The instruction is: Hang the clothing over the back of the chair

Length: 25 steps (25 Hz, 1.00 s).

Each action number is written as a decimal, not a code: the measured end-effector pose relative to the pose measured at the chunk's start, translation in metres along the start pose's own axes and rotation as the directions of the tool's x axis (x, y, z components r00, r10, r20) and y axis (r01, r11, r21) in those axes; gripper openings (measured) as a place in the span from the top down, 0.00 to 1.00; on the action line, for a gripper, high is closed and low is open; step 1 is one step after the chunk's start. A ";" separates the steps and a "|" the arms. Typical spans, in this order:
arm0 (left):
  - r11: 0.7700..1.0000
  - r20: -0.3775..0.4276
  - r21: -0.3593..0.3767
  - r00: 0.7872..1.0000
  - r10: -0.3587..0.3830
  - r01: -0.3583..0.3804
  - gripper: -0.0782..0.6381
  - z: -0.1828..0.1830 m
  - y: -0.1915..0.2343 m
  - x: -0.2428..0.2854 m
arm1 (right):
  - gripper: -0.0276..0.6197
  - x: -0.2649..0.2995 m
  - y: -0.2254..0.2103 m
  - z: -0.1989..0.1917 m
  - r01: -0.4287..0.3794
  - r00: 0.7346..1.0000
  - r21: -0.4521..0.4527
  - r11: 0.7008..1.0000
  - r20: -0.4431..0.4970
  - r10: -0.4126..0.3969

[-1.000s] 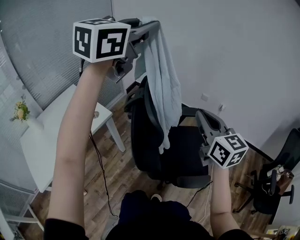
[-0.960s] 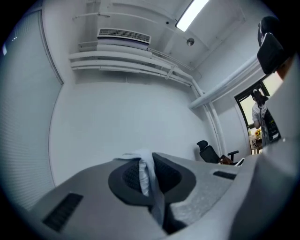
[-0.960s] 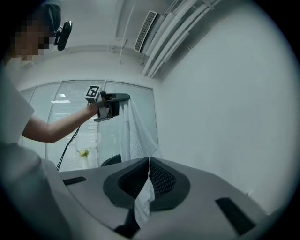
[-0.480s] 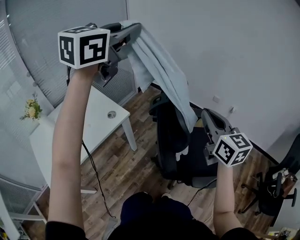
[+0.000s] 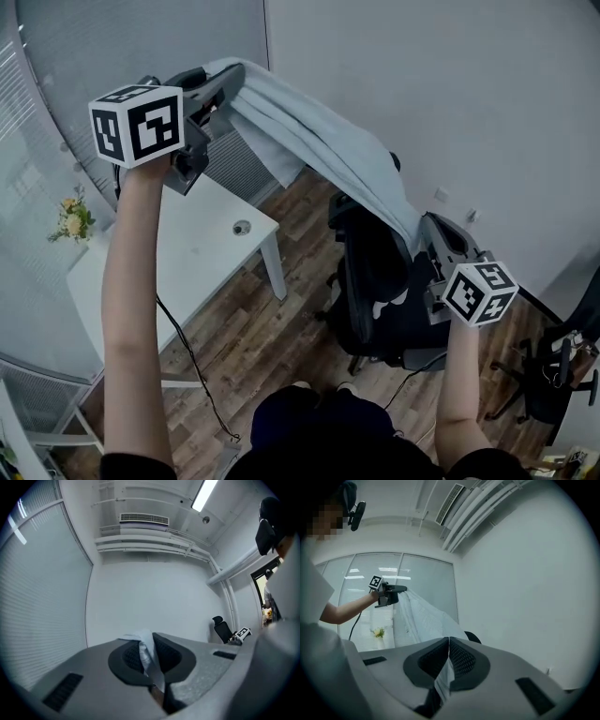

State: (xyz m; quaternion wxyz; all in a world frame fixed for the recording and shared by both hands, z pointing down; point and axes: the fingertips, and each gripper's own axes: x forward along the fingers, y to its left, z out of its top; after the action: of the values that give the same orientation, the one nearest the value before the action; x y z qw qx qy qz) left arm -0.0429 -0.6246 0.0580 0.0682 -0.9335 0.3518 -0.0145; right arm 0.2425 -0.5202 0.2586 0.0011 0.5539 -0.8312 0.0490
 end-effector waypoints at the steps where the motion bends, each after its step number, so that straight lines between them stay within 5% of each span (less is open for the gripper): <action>1: 1.000 -0.014 -0.008 1.000 0.006 -0.006 0.87 -0.010 0.004 -0.005 | 0.91 0.000 0.000 0.000 0.013 1.000 0.003 1.000 -0.001 -0.013; 9: 0.994 -0.102 -0.106 0.995 -0.003 -0.008 0.87 -0.128 0.011 -0.039 | 0.91 -0.005 0.022 -0.010 0.091 0.996 -0.019 0.996 -0.004 -0.091; 19: 0.977 -0.170 -0.197 0.979 -0.116 0.081 0.87 -0.273 -0.062 -0.028 | 0.91 -0.048 0.030 -0.037 0.212 0.977 -0.030 0.977 -0.018 -0.212; 25: 0.941 -0.108 -0.289 0.971 -0.214 0.176 0.87 -0.330 -0.110 -0.007 | 0.91 -0.061 0.032 -0.075 0.243 0.968 0.012 0.970 -0.067 -0.242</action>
State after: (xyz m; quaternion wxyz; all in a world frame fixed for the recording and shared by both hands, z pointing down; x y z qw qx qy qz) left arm -0.0015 -0.5769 0.3996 -0.0893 -0.9608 0.2599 -0.0365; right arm 0.2324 -0.4452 0.3268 0.0287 0.6493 -0.7563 0.0749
